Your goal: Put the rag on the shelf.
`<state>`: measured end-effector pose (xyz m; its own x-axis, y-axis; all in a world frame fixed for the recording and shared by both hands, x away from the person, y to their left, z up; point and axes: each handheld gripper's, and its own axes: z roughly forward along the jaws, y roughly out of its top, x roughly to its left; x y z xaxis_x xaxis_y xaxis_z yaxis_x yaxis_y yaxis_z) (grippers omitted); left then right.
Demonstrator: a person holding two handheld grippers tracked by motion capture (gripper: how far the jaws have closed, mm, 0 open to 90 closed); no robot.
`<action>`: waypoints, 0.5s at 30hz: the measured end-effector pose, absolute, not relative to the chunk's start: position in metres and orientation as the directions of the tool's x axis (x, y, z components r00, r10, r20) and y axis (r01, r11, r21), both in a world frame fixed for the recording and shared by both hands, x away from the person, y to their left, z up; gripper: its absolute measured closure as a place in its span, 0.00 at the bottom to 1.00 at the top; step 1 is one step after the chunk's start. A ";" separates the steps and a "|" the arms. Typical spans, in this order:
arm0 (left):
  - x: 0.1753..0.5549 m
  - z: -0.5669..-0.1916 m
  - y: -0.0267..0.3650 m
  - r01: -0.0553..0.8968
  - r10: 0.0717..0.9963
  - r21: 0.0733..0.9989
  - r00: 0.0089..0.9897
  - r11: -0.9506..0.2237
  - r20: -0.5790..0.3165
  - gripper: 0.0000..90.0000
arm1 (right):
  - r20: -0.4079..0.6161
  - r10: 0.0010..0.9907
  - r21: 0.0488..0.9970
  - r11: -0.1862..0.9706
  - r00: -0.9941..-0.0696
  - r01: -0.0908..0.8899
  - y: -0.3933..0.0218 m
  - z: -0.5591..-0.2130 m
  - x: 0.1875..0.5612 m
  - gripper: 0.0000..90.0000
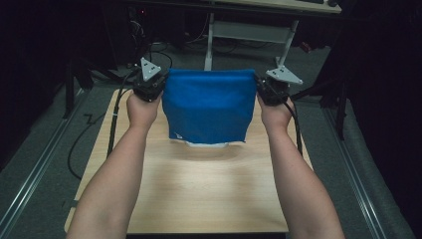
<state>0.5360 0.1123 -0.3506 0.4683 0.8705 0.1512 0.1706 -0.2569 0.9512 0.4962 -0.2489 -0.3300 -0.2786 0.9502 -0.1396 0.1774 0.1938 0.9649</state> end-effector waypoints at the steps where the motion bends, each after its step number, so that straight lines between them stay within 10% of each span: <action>1: 0.537 -0.354 0.113 0.181 0.870 0.949 0.470 -0.259 0.148 0.98 | -0.141 0.948 0.961 0.200 -0.285 0.190 -0.249 -0.335 0.498 0.99; 15: 0.539 -0.434 0.117 0.353 0.837 0.894 0.545 -0.277 0.045 0.98 | -0.091 0.937 0.920 0.209 -0.336 0.333 -0.255 -0.407 0.504 0.98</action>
